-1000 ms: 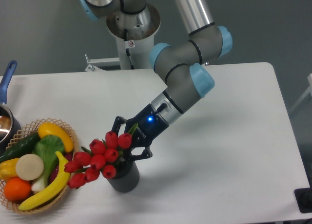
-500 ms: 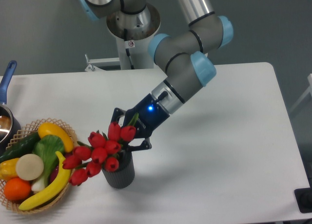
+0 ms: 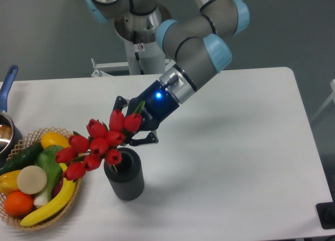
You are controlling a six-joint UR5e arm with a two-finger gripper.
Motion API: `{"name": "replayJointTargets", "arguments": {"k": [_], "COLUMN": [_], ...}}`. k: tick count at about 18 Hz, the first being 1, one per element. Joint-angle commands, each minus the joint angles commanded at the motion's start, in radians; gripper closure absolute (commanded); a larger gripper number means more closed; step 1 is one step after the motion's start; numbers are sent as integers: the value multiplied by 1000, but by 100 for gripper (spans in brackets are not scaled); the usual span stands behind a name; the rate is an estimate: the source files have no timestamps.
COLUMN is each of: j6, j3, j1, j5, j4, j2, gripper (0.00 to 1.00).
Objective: Pick up the flowers from the vase
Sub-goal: 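Lift the gripped tulips up and out of the black vase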
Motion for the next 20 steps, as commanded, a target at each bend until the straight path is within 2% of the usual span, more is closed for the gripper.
{"name": "replayJointTargets", "arguments": {"k": [4, 11, 20], "j6": [-12, -86, -163], "j3": [15, 69, 100], "j1": [17, 89, 118], "j5": [-18, -129, -183], "j4": [-2, -3, -3], "j2": [11, 23, 25], "gripper": [100, 100, 100]}}
